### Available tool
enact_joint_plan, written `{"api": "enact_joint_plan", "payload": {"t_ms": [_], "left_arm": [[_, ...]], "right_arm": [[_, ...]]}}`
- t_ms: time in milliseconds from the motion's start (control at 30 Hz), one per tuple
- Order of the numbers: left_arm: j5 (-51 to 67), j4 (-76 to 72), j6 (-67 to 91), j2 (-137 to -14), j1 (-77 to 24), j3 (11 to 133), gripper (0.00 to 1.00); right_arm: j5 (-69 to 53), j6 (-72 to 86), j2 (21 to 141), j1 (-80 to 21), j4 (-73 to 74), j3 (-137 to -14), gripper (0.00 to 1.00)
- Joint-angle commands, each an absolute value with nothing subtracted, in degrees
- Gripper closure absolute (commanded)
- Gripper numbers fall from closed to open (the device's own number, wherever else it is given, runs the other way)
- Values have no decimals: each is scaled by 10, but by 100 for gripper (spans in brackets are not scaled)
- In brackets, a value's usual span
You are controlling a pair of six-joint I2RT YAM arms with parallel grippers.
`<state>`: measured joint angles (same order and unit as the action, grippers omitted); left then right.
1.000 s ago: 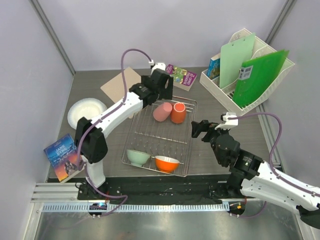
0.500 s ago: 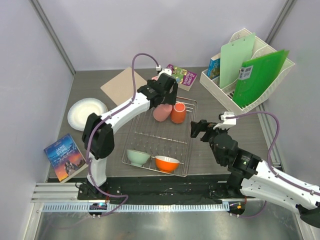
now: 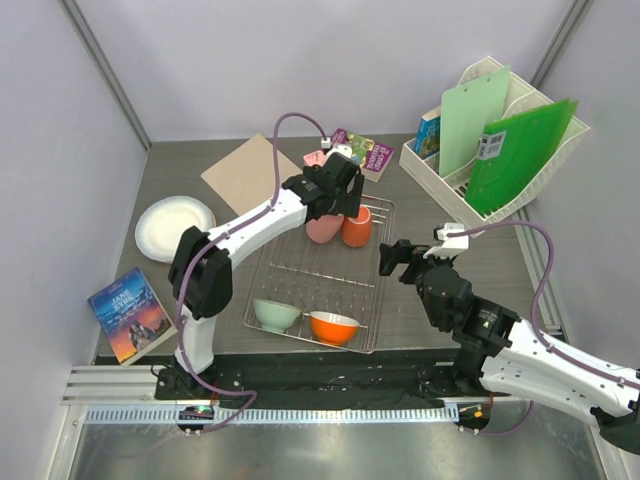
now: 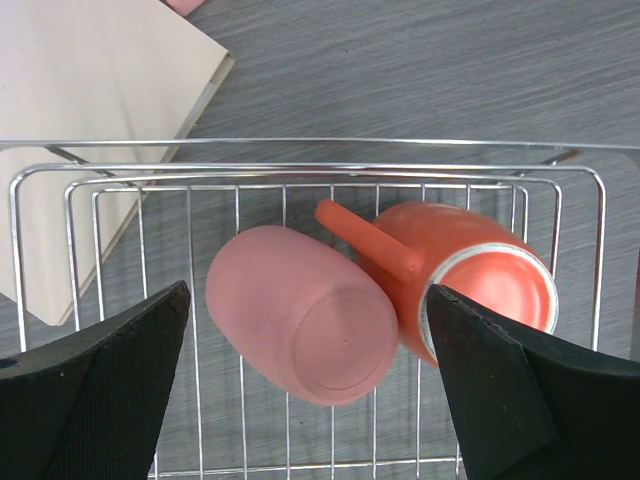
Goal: Unload the mixed dishes from the dish rack
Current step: Adjust the cup in the dish rack.
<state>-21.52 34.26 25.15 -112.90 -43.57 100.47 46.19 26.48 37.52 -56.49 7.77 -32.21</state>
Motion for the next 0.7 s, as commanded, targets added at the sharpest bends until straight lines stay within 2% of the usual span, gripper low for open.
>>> {"api": "enact_joint_plan", "payload": {"t_ms": [0,667], "left_arm": [[-213,351,259,-1147,-444,1005,0],[-231,337,288,-1134,-444,990,1]], "right_arm": [[473,268,369,-564,49,-336,0],[470,281,355,-564,58,-324,0]]}}
